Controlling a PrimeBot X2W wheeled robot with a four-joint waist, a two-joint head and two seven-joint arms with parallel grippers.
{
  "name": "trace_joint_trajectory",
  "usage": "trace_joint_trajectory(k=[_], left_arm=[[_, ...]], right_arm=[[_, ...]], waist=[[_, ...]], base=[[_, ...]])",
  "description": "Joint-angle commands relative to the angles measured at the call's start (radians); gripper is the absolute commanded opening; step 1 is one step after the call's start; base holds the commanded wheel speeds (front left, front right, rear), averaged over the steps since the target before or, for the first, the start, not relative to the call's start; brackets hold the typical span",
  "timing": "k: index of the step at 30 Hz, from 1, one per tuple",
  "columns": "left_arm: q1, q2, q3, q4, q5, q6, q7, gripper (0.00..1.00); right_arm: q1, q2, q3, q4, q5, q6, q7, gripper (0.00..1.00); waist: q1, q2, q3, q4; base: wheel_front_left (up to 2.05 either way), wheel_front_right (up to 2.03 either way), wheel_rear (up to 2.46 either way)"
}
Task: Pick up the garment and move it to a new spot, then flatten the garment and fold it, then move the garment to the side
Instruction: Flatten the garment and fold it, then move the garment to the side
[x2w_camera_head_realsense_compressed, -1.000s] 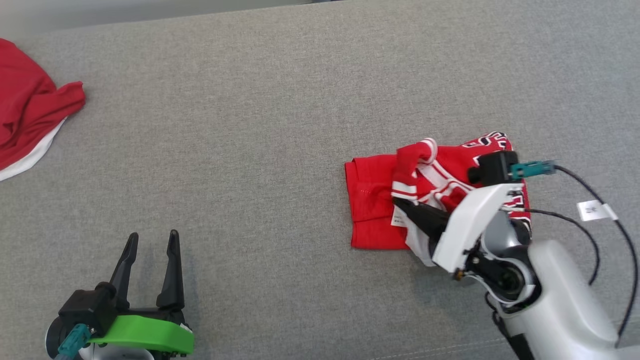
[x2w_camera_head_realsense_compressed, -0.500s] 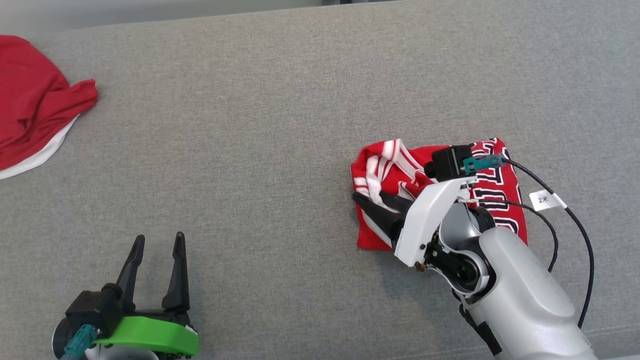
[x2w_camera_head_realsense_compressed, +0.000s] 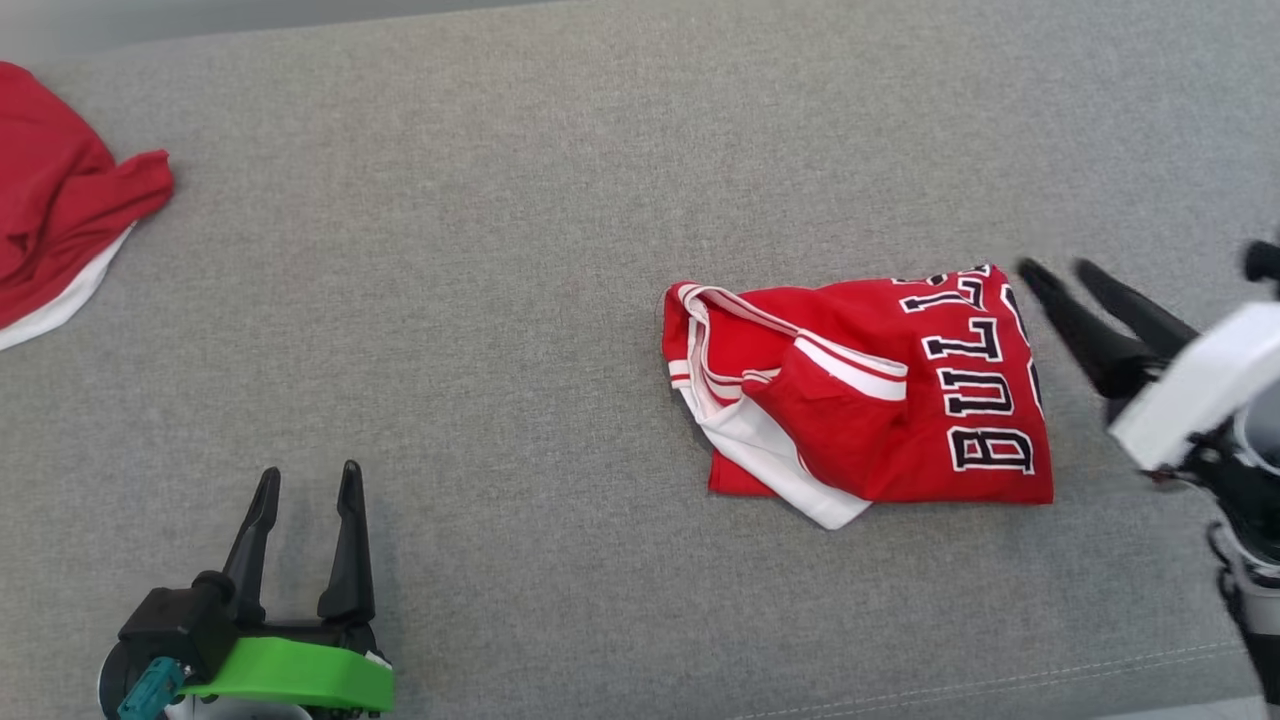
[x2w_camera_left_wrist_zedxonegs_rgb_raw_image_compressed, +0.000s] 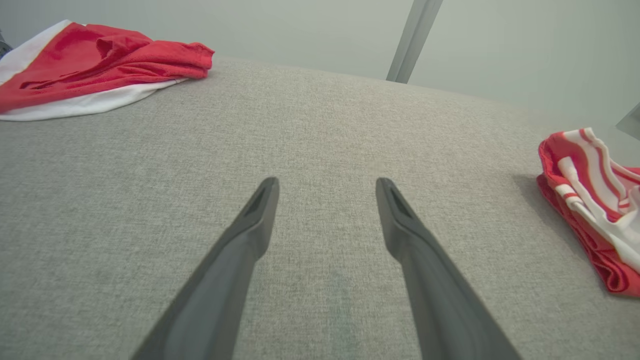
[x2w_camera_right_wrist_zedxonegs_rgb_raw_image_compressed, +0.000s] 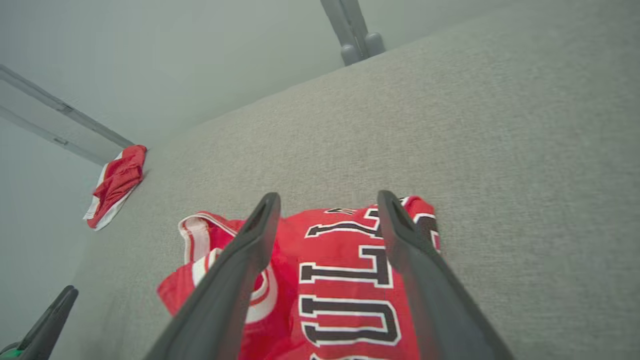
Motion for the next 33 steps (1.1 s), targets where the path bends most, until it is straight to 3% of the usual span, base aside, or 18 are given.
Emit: trace_joint_trajectory(k=[1,4,9,23,24,33], left_arm=[[-0.004,0.000,0.000,-0.004,0.009,-0.003,-0.002,1.00],[-0.020,-0.001,0.000,-0.004,0.013,-0.008,-0.002,1.00],[-0.036,-0.002,-0.001,0.003,0.018,-0.014,-0.002,1.00],[-0.069,-0.014,-0.007,0.023,0.025,-0.028,-0.002,1.00],[-0.068,-0.018,-0.007,0.024,0.027,-0.028,-0.002,1.00],[-0.045,-0.024,0.019,0.024,0.032,-0.034,-0.002,1.00]], right_arm=[[0.026,-0.011,-0.036,0.007,-0.003,0.001,0.023,1.00],[0.071,-0.051,-0.107,0.049,-0.029,0.001,0.075,1.00],[0.074,-0.041,-0.148,0.123,-0.017,0.001,0.108,1.00],[-0.056,-0.033,-0.055,0.342,0.010,0.001,0.137,0.99],[-0.072,-0.027,-0.035,0.353,0.028,0.001,0.133,0.00],[-0.100,-0.100,0.030,0.256,0.132,0.001,0.111,0.00]], waist=[[0.0000,-0.0001,0.018,-0.003],[0.0000,-0.0001,0.038,-0.004],[0.0000,-0.0001,0.062,-0.007],[0.0000,-0.0001,0.076,0.025],[0.0000,-0.0001,0.074,0.029],[0.0000,-0.0001,0.052,0.003]], base=[[0.00,0.00,0.00],[0.00,0.00,0.00],[0.00,0.00,0.00],[0.00,0.00,0.00],[0.00,0.00,0.00],[0.00,0.00,0.00]])
